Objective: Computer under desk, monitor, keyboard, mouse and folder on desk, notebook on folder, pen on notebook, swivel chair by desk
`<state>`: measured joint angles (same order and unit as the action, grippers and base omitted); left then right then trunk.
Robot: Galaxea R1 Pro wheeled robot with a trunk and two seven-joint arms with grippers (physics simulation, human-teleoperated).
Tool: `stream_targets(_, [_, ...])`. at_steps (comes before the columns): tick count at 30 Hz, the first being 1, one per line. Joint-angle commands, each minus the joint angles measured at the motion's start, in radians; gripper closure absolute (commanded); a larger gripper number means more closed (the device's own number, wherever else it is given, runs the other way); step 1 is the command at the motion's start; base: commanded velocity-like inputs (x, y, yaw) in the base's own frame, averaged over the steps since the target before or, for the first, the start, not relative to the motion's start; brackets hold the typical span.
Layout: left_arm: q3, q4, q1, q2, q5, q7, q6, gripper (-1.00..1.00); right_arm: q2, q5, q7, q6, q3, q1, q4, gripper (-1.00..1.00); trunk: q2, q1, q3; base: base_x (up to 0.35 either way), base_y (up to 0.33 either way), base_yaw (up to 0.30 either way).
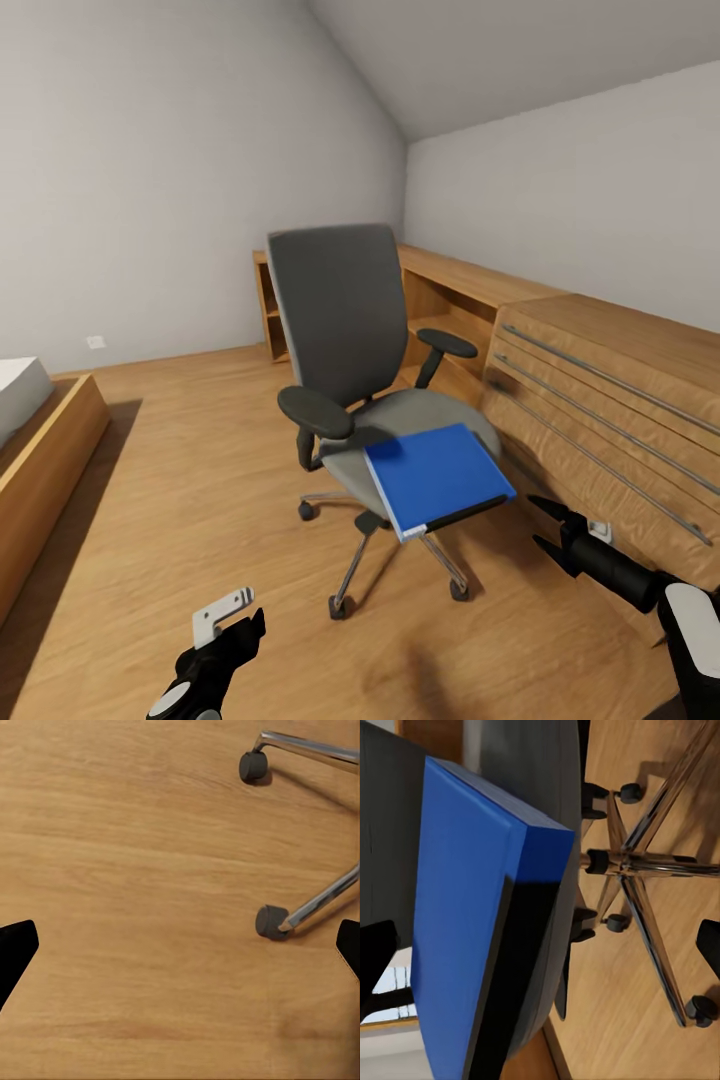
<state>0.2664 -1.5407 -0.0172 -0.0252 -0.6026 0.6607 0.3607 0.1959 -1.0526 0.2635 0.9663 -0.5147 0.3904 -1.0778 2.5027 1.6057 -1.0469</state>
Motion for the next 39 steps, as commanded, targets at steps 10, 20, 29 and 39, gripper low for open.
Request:
stream_targets(10, [0.001,-0.002,0.000,0.000,-0.011,0.007,0.003,-1.00,-0.001,0.011,0.010,0.003,-0.001,0.001,0.001,-1.00,0.001,0.001,-0.005,0.043,0.000,0.000])
stream_targets(20, [0.002,-0.002,0.000,0.001,-0.011,0.007,0.003,-1.00,-0.002,0.011,0.010,0.003,-0.001,0.001,0.001,-1.00,0.002,0.003,-0.024,0.002,0.000,0.000])
stream_targets(29, [0.002,-0.002,0.000,0.000,-0.006,0.007,0.001,-1.00,-0.003,0.011,0.011,0.003,-0.001,0.001,0.001,-1.00,0.002,0.003,-0.024,0.019,0.007,0.000])
stream_targets(39, [0.002,-0.002,0.000,-0.001,-0.005,0.007,0.001,-1.00,-0.003,0.011,0.012,0.003,-0.001,0.001,0.001,-1.00,0.002,0.003,-0.024,0.109,0.053,0.000])
